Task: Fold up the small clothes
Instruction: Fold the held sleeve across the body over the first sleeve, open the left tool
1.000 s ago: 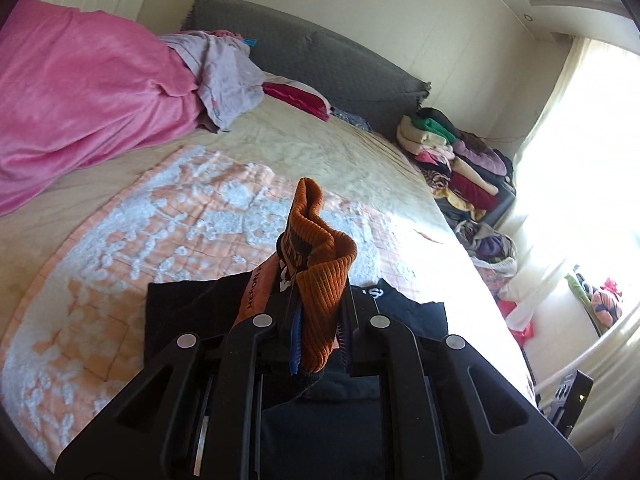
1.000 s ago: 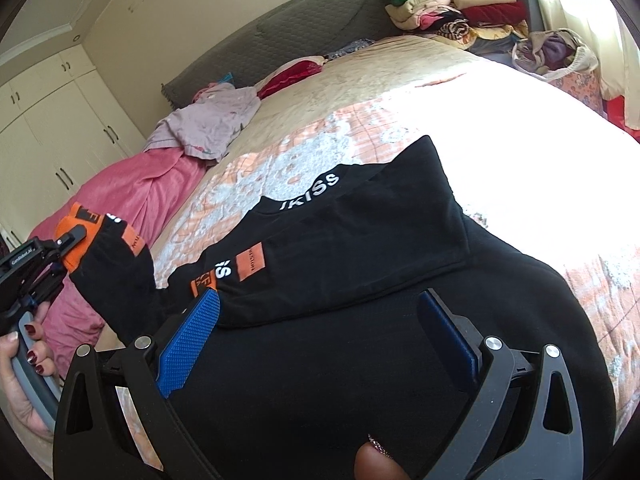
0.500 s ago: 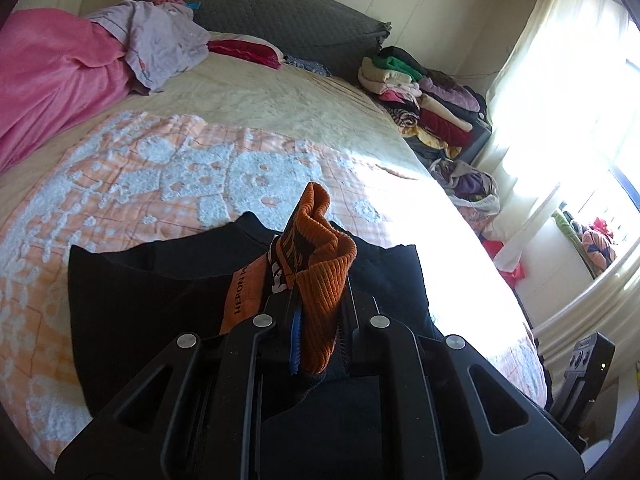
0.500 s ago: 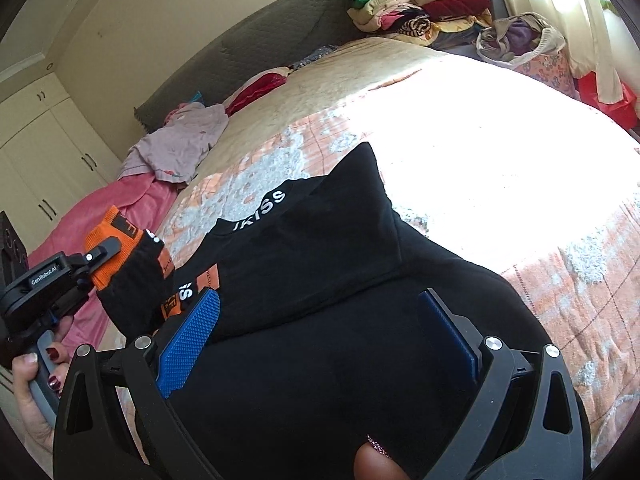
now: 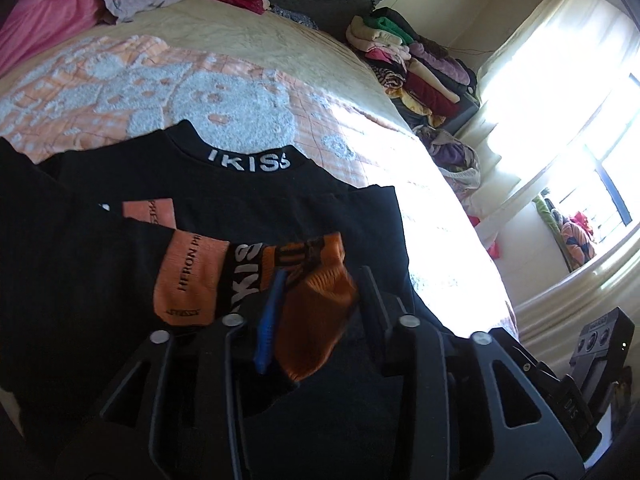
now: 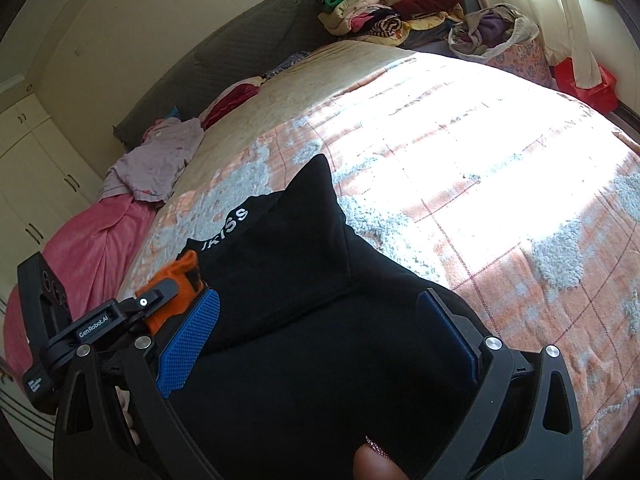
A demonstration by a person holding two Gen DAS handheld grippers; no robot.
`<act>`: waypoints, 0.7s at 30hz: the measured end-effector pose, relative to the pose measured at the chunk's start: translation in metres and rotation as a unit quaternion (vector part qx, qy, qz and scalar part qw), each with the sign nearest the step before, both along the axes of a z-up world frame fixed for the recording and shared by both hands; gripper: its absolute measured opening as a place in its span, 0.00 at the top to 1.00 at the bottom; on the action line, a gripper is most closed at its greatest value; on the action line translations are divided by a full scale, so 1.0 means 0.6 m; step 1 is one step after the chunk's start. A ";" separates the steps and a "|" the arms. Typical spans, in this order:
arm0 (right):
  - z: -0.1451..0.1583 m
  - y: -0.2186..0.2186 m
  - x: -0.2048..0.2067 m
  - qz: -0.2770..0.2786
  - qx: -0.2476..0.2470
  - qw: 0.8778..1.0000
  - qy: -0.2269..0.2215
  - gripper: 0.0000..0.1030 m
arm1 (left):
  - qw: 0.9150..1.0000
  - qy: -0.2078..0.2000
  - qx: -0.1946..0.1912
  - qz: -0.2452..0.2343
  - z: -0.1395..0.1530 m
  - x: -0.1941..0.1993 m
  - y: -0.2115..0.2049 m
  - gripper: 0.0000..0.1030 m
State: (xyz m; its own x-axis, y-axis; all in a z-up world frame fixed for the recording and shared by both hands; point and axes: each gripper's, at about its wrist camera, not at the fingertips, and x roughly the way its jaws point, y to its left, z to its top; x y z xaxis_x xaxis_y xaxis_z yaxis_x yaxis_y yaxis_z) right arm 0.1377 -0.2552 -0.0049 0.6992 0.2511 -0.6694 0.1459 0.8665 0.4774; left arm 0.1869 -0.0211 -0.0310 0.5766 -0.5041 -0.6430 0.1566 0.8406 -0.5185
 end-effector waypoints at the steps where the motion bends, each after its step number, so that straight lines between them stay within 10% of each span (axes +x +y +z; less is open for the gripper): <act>1: -0.002 0.001 0.001 0.001 -0.001 1.000 0.002 0.04 | 1.000 0.002 -0.005 -0.002 -0.006 -0.002 0.000 0.61; 14: -0.051 0.154 0.105 0.116 -0.081 0.989 0.044 0.06 | 0.982 -0.071 0.075 0.156 0.035 -0.023 0.141 0.33; 19: -0.083 0.201 0.137 0.138 -0.114 0.982 0.060 0.32 | 0.972 -0.066 0.025 0.222 0.032 -0.036 0.210 0.28; 21: -0.083 0.218 0.141 0.158 -0.123 0.978 0.051 0.60 | 0.968 -0.074 0.022 0.241 0.037 -0.043 0.222 0.27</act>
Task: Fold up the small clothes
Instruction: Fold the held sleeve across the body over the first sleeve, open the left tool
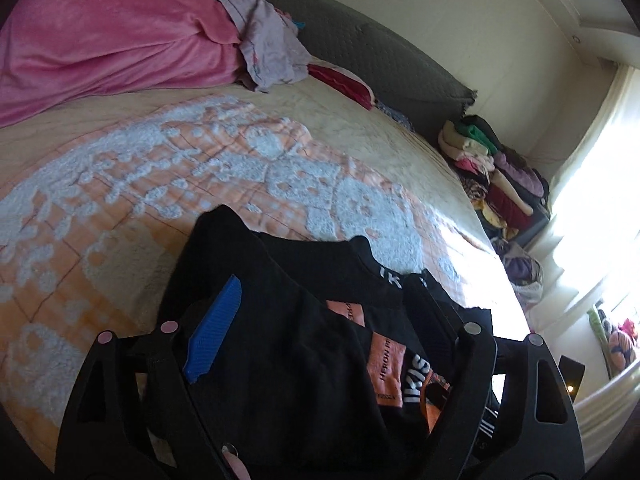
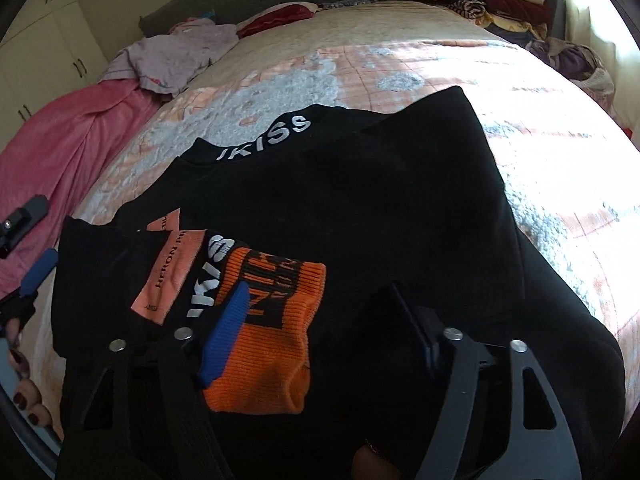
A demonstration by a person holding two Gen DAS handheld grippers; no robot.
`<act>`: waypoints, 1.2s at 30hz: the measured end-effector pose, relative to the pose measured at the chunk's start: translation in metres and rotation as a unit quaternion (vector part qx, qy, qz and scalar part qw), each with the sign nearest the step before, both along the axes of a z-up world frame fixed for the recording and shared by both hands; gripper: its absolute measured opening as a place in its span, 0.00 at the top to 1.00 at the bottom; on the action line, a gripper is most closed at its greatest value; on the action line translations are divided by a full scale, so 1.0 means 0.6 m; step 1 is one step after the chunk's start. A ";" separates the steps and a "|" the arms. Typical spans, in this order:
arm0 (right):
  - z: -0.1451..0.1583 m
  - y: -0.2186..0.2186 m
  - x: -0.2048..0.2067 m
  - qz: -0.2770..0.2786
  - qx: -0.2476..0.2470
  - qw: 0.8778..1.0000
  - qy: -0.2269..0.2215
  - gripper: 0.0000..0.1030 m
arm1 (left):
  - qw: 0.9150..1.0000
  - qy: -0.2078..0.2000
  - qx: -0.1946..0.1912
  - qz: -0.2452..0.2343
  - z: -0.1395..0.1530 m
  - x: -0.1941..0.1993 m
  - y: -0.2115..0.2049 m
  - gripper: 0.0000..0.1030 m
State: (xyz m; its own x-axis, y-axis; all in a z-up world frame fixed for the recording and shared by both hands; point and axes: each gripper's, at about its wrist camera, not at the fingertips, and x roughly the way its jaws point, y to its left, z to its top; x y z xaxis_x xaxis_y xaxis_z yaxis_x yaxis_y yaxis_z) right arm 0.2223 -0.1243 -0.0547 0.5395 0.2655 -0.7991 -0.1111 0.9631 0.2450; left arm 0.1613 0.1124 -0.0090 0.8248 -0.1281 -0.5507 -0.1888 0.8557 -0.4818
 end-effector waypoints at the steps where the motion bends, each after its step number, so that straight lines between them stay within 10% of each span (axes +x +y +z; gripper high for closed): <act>1: 0.003 0.008 0.000 0.014 -0.002 1.000 -0.005 0.66 | 1.000 -0.004 -0.001 0.008 0.003 -0.003 0.007 0.27; 10: 0.054 -0.008 0.007 0.044 0.028 0.997 -0.050 0.98 | 0.999 0.007 -0.025 0.045 -0.016 -0.004 0.044 0.26; 36: 0.110 -0.113 0.030 -0.043 -0.080 0.990 -0.110 0.98 | 0.999 0.013 0.018 0.050 -0.014 0.002 0.047 0.24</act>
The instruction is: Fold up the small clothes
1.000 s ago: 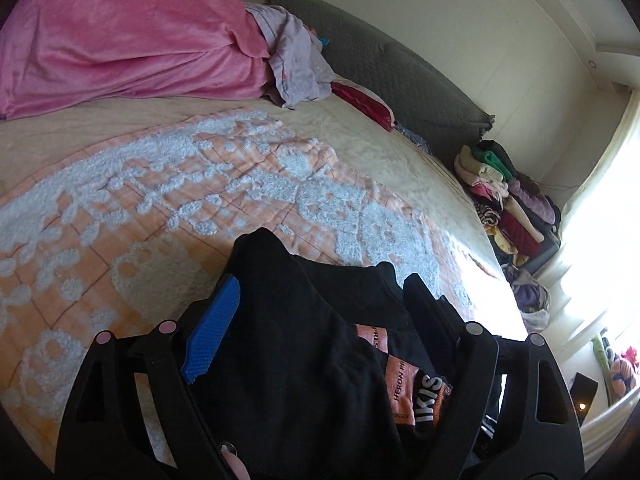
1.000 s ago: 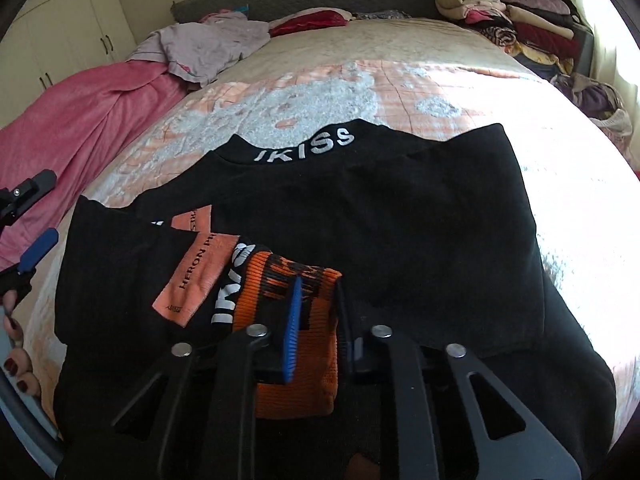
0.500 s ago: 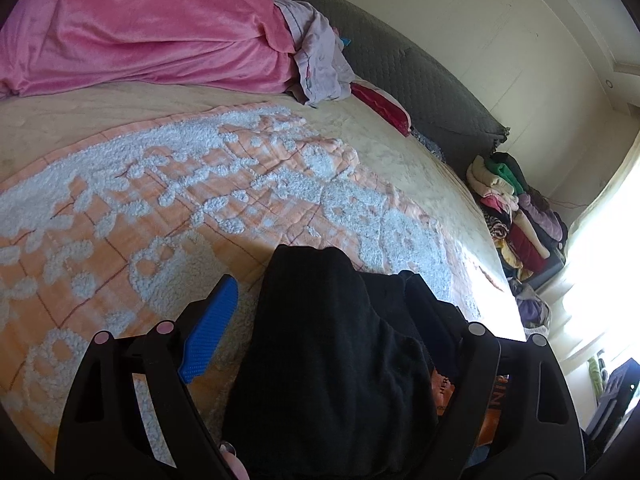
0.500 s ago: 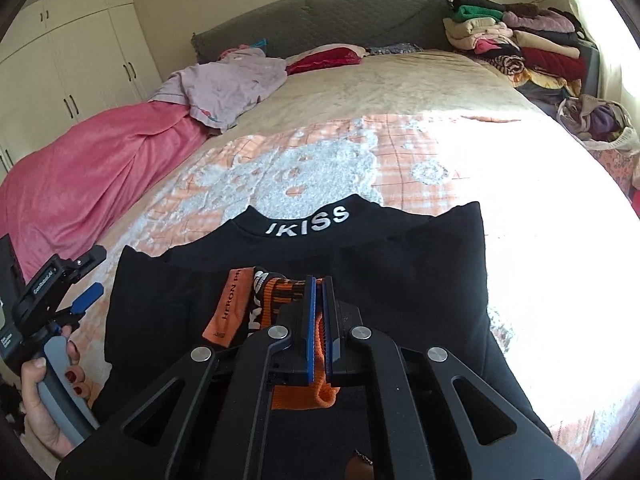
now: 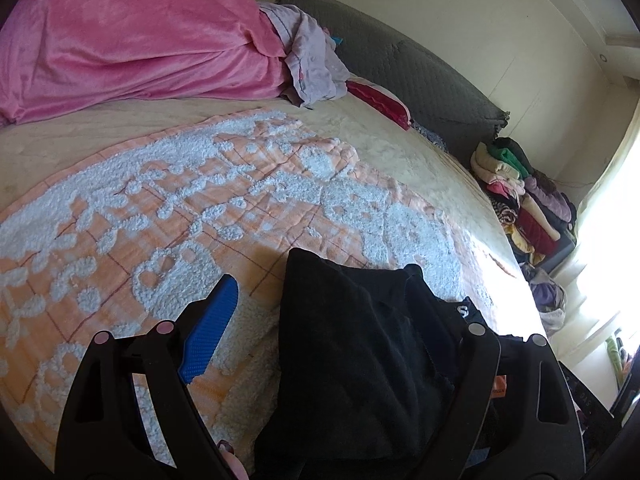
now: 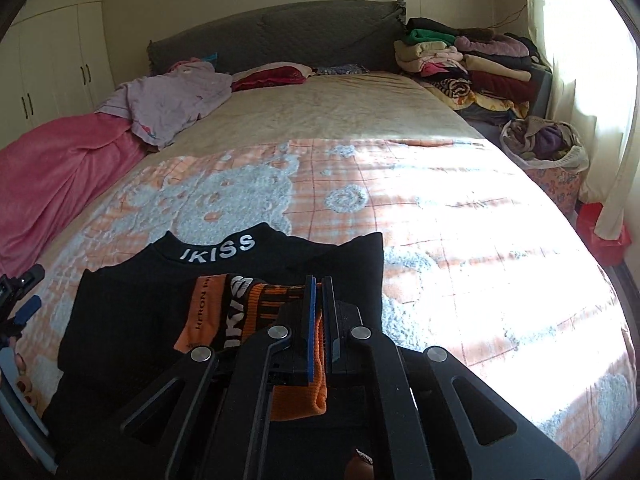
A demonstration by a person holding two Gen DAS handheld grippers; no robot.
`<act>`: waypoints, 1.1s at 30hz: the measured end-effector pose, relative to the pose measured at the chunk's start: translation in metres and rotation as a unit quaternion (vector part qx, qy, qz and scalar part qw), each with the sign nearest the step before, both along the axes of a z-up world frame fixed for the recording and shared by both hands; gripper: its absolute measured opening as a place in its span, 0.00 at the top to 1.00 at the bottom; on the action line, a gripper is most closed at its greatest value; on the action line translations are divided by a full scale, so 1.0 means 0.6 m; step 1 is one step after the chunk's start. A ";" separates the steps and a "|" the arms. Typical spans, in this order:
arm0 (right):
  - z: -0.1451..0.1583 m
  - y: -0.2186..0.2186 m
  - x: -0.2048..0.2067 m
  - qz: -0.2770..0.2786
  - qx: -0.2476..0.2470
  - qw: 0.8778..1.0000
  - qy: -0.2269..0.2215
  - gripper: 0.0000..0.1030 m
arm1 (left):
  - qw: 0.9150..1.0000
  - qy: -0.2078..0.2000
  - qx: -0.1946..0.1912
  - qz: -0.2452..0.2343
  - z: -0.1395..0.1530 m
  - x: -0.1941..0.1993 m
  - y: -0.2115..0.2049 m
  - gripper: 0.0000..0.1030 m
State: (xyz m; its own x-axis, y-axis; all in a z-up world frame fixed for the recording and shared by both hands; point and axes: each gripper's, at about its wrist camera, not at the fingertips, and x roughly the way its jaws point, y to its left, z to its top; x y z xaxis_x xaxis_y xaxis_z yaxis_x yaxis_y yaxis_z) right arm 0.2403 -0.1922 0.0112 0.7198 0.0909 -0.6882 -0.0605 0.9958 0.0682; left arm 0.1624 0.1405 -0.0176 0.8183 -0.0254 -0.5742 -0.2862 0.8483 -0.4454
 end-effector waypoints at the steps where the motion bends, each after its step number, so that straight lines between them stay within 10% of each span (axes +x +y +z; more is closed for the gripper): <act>1: -0.004 -0.002 0.001 -0.005 -0.004 1.000 0.002 0.99 | 1.000 0.005 0.007 -0.009 -0.001 0.004 -0.007 0.24; 10: -0.023 -0.027 0.004 -0.017 0.008 1.000 0.023 0.99 | 0.991 0.054 0.050 -0.111 -0.021 0.034 -0.081 0.24; 14: -0.047 -0.005 0.003 0.026 0.024 0.997 0.064 0.46 | 0.986 0.070 0.066 -0.135 -0.031 0.038 -0.099 0.24; 20: -0.105 0.006 0.016 0.019 0.034 0.991 0.128 0.46 | 0.976 0.089 0.091 -0.176 -0.045 0.046 -0.131 0.24; 23: -0.104 0.013 0.007 0.041 0.041 0.991 0.117 0.93 | 0.970 0.103 0.111 -0.188 -0.053 0.049 -0.144 0.24; 33: -0.104 0.007 -0.008 0.011 -0.055 0.994 0.099 0.86 | 0.962 0.114 0.137 -0.208 -0.061 0.048 -0.170 0.24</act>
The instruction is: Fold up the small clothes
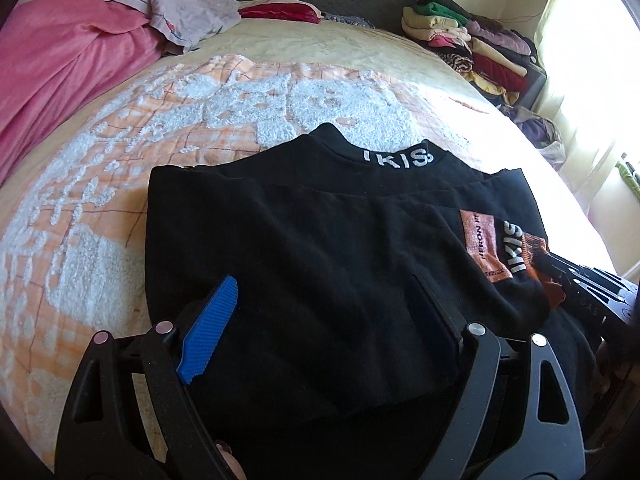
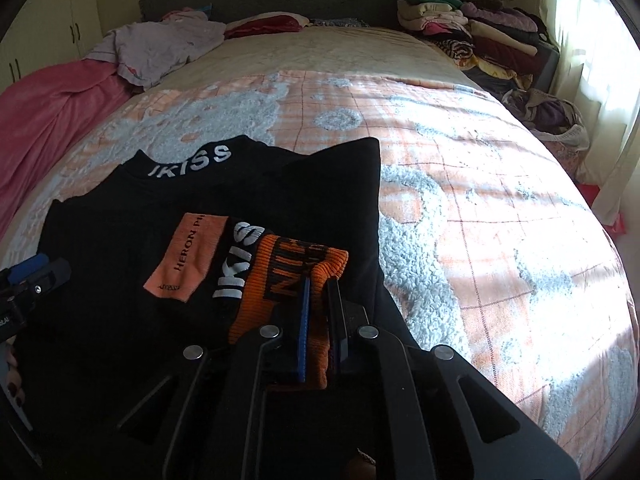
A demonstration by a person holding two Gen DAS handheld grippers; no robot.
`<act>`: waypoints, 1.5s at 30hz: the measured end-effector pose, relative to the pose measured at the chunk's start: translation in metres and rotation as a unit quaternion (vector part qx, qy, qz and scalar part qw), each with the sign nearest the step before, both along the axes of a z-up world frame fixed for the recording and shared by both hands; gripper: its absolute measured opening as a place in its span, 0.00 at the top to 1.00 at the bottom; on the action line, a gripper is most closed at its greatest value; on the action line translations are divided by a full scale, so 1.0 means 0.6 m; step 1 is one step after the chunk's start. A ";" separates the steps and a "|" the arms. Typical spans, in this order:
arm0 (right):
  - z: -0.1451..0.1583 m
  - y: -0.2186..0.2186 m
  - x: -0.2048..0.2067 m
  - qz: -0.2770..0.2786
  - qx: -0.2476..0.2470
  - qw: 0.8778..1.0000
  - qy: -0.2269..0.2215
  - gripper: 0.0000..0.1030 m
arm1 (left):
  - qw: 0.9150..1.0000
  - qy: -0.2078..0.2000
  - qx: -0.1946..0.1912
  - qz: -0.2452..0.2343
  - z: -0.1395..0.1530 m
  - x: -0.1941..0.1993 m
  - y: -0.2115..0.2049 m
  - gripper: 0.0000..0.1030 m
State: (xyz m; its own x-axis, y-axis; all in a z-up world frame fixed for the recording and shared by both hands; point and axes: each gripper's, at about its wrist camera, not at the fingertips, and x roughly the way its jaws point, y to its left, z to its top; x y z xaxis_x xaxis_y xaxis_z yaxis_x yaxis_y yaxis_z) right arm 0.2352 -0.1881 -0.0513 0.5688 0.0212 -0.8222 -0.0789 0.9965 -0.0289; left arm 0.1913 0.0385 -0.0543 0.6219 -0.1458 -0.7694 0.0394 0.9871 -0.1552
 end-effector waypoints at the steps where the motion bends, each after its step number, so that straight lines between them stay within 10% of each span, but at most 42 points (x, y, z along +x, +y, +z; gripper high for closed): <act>1: 0.000 -0.002 -0.001 -0.008 0.001 1.000 -0.002 0.80 | 1.000 0.003 0.003 -0.001 -0.003 0.001 -0.001 0.24; 8: 0.040 0.021 -0.039 0.025 0.051 0.997 -0.053 0.62 | 1.000 0.007 0.010 -0.001 -0.006 0.001 -0.002 0.24; 14: -0.005 0.059 -0.032 0.053 0.043 0.998 0.009 0.61 | 1.000 0.007 0.005 -0.002 -0.007 0.000 -0.001 0.24; 26: 0.020 0.035 -0.068 0.037 0.081 0.996 -0.010 0.55 | 1.000 0.004 -0.004 0.001 -0.002 -0.011 0.006 0.24; 45: 0.097 -0.035 -0.170 0.002 0.136 0.988 -0.067 0.16 | 0.997 -0.044 -0.037 0.055 0.054 -0.137 0.068 0.09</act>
State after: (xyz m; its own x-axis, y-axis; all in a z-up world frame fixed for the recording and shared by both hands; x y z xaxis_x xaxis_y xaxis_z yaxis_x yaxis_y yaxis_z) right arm 0.1332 -0.2093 0.0068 0.6712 0.2341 -0.7034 -0.0968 0.9684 0.2299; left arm 0.1090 0.0793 -0.0222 0.7022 -0.1271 -0.7005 -0.0518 0.9722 -0.2284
